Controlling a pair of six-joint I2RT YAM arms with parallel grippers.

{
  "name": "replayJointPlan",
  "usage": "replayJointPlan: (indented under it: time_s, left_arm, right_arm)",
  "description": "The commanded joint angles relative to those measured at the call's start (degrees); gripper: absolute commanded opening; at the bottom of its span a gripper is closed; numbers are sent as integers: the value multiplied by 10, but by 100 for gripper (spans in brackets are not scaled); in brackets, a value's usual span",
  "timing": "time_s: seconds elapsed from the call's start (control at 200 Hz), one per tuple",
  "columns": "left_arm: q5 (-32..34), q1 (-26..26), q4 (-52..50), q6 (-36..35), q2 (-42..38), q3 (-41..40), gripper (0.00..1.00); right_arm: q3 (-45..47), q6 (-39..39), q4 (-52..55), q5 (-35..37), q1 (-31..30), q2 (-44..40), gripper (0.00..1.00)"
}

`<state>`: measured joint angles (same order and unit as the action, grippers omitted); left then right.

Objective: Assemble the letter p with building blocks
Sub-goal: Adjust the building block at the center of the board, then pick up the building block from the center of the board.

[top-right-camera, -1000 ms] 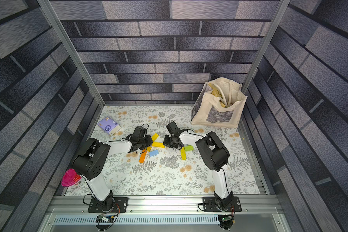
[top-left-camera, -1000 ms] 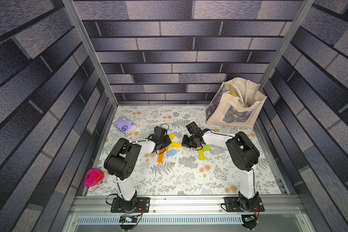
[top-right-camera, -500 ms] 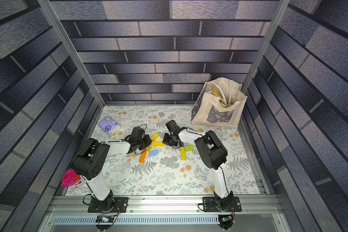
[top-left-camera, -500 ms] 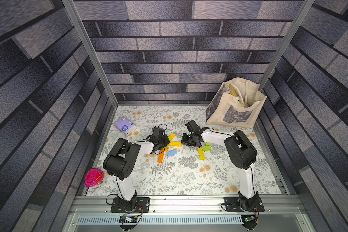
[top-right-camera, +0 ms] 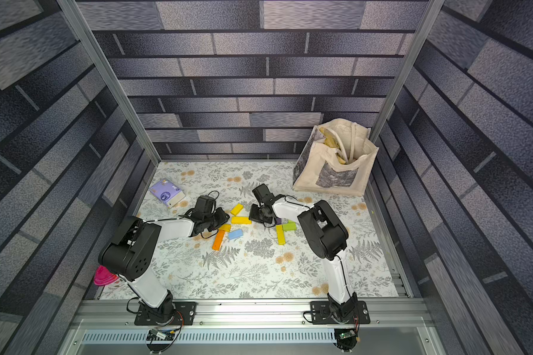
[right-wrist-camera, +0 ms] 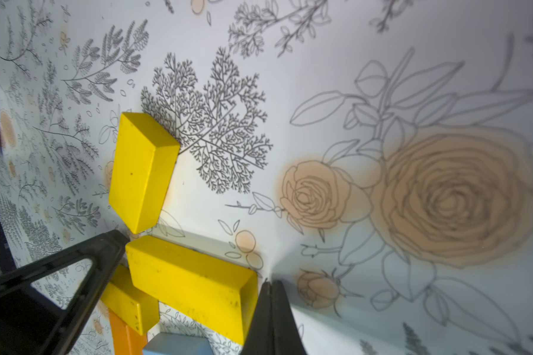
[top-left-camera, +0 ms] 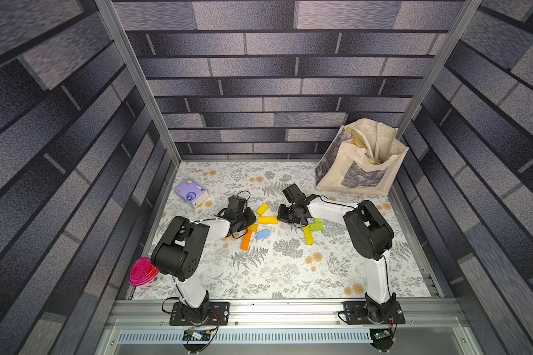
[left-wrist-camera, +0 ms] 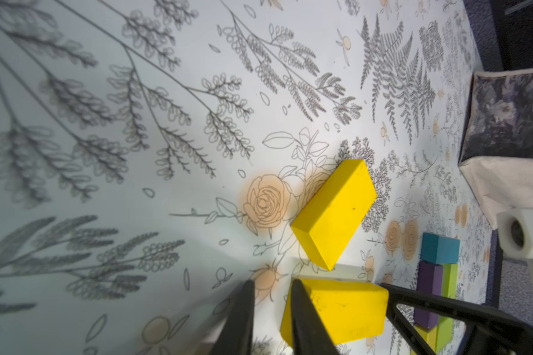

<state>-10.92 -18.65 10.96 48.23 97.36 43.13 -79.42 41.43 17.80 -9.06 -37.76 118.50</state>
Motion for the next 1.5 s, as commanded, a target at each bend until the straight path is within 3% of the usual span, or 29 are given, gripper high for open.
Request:
replayJointPlan:
  time_s: [0.0,0.08,0.13,0.461,0.601,0.706,0.972,1.227,1.493]
  left_arm:
    - [38,15,-86,-13,-23,-34,30]
    - [47,23,-83,-15,-51,-45,43]
    - [48,27,-74,-22,-66,-53,44]
    - [78,22,-162,-166,-59,75,54]
    - [48,13,-182,-228,-22,140,59]
    - [46,-4,-245,-271,29,209,59]
    - [173,-79,-341,-337,122,334,63]
    - [176,-80,-359,-346,161,374,64]
    - [143,-71,-354,-364,173,378,64]
  right_arm:
    - [-25,-41,36,25,-3,-20,15]
    - [-49,-71,58,26,-4,-20,30]
    - [-61,-82,68,32,-5,-19,34]
    - [-94,-121,89,80,-4,-111,46]
    - [-76,-140,117,135,0,-191,52]
    - [-43,-142,136,143,17,-256,55]
    - [48,-140,162,114,56,-361,60]
    - [130,-126,146,96,75,-401,60]
    - [156,-120,140,95,80,-419,61]
